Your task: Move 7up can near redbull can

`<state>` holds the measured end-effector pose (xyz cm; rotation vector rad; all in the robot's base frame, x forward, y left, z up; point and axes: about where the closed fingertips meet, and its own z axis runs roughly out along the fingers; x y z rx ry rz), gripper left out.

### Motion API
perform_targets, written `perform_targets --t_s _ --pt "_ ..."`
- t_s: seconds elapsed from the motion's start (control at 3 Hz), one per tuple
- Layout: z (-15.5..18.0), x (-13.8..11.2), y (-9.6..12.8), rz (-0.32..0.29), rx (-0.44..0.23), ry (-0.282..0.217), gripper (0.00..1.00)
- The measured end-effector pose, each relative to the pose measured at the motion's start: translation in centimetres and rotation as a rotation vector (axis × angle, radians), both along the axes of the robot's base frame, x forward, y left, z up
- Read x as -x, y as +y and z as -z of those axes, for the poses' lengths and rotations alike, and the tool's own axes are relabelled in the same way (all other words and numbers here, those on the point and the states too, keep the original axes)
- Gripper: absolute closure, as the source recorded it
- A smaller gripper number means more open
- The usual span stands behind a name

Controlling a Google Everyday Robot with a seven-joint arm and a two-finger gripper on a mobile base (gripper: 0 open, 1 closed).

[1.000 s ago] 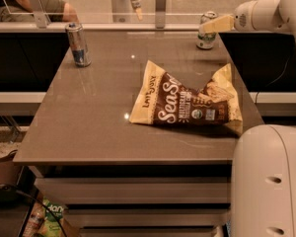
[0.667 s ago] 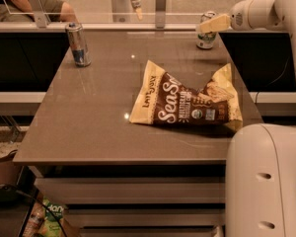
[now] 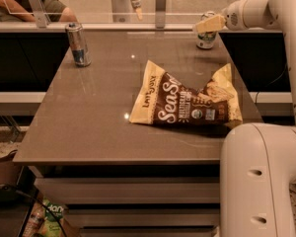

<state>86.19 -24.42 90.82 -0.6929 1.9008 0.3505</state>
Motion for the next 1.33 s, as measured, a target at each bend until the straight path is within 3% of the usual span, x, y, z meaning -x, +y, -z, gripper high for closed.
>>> perform_targets --t_s 1.0,1.33 --pt "0.91 -0.4 0.91 -0.011 -0.002 0.012 0.87" --pt "1.2 -0.53 1.2 -0.015 -0.003 0.016 1.0"
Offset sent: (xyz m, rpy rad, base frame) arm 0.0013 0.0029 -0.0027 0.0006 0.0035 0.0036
